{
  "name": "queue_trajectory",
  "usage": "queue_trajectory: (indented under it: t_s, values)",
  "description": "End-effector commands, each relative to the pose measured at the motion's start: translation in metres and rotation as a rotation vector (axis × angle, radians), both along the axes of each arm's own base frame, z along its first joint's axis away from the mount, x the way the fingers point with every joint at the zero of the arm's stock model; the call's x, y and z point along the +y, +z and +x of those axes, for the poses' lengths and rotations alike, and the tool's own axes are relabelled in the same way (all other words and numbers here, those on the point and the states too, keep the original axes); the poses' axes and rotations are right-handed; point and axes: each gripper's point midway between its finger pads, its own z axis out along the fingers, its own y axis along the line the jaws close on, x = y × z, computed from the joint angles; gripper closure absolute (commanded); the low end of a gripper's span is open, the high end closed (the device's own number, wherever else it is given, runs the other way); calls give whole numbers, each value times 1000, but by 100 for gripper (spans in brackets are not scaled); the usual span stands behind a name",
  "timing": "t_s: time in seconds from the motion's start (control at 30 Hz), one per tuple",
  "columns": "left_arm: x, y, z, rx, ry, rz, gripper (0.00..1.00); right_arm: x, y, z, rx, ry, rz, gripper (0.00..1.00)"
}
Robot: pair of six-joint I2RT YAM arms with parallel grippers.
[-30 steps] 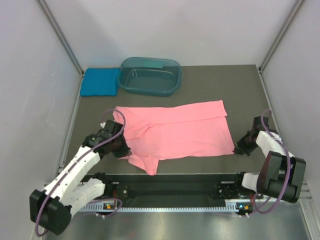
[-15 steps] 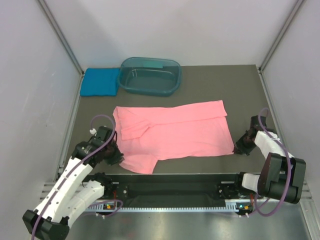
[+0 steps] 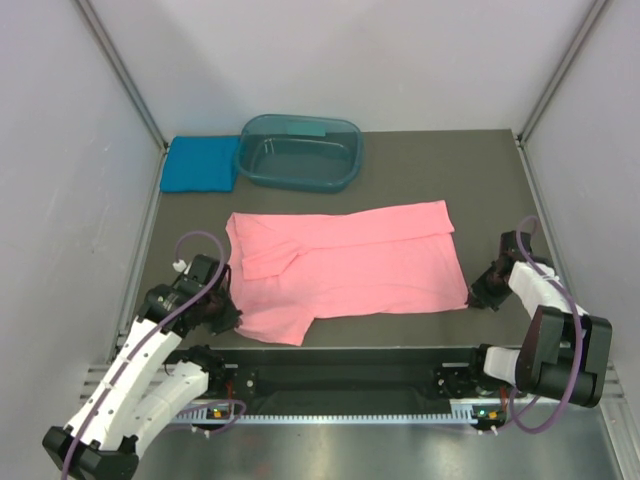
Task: Fold and stack the t-shirts
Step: Fold the tshirt
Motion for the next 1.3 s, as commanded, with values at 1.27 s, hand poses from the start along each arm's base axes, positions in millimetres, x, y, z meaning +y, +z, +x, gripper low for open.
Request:
queue_trajectory:
  t_s: [1.27]
  values:
    - [-3, 46, 221, -105, -133, 114, 100, 22, 54, 176, -143, 448, -57, 100]
